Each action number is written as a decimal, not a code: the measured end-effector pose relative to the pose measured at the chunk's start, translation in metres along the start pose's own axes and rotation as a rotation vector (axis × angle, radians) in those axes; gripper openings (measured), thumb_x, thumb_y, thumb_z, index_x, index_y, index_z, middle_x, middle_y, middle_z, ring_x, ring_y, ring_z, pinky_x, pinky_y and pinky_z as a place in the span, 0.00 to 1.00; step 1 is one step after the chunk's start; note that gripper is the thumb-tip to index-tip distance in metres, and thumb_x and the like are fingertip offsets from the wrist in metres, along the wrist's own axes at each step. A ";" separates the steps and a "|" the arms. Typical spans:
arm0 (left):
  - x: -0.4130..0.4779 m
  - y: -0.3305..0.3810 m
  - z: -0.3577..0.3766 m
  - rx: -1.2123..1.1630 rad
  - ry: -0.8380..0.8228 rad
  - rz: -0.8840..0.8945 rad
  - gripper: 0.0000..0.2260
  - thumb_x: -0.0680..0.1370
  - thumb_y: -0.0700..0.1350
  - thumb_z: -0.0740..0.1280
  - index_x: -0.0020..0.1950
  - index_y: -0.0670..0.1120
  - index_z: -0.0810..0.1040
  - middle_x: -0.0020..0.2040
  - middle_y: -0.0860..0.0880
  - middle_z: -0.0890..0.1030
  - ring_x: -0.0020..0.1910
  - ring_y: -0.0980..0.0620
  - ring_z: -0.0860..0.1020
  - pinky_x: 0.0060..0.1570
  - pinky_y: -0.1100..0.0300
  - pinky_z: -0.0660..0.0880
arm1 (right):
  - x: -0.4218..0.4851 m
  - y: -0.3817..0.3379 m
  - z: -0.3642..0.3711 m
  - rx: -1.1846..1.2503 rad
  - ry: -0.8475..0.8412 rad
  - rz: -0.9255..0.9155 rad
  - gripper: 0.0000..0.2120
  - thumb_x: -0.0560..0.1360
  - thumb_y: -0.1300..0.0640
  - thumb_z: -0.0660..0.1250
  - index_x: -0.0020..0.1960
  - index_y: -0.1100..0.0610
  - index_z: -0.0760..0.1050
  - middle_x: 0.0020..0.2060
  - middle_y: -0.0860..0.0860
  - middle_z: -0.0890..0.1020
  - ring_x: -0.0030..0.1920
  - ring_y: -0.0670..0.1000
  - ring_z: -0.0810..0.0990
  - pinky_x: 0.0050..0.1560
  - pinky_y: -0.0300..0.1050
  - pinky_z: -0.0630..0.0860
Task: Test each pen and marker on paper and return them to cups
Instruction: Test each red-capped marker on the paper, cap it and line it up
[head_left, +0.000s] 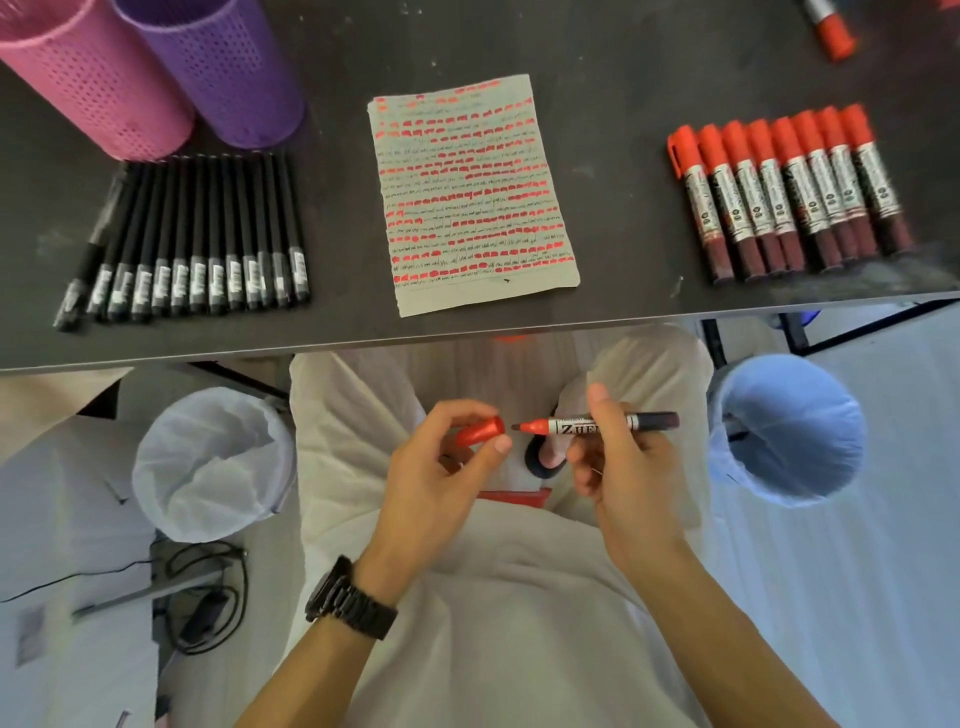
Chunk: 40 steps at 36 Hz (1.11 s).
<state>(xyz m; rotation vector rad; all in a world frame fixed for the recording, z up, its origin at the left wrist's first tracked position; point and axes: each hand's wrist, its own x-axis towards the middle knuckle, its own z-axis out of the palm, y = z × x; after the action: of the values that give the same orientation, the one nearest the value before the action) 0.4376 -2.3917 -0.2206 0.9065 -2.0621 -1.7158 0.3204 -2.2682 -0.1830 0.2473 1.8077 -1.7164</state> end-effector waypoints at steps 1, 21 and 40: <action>0.000 0.000 0.000 -0.004 0.002 0.000 0.10 0.75 0.59 0.71 0.55 0.64 0.78 0.49 0.57 0.83 0.44 0.51 0.83 0.43 0.48 0.82 | 0.000 0.001 0.000 -0.009 -0.002 -0.007 0.21 0.69 0.34 0.69 0.29 0.50 0.79 0.26 0.53 0.79 0.23 0.46 0.72 0.23 0.35 0.68; 0.004 0.015 -0.008 0.201 -0.077 0.109 0.10 0.74 0.48 0.76 0.54 0.57 0.85 0.48 0.58 0.82 0.47 0.53 0.81 0.44 0.59 0.78 | 0.012 0.005 -0.020 -0.022 -0.216 0.027 0.15 0.71 0.43 0.71 0.47 0.54 0.83 0.40 0.59 0.81 0.27 0.51 0.77 0.26 0.42 0.73; 0.009 0.030 -0.035 0.233 -0.220 0.089 0.12 0.70 0.54 0.76 0.53 0.63 0.84 0.46 0.60 0.84 0.45 0.53 0.82 0.44 0.57 0.78 | 0.014 -0.009 -0.041 -0.756 -0.591 -0.364 0.05 0.79 0.52 0.71 0.52 0.44 0.83 0.40 0.47 0.85 0.40 0.50 0.81 0.43 0.41 0.77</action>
<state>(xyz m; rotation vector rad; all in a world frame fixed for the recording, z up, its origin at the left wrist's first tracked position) 0.4440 -2.4218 -0.1853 0.7015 -2.4468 -1.6154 0.2918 -2.2347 -0.1854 -0.8518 1.9344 -1.0186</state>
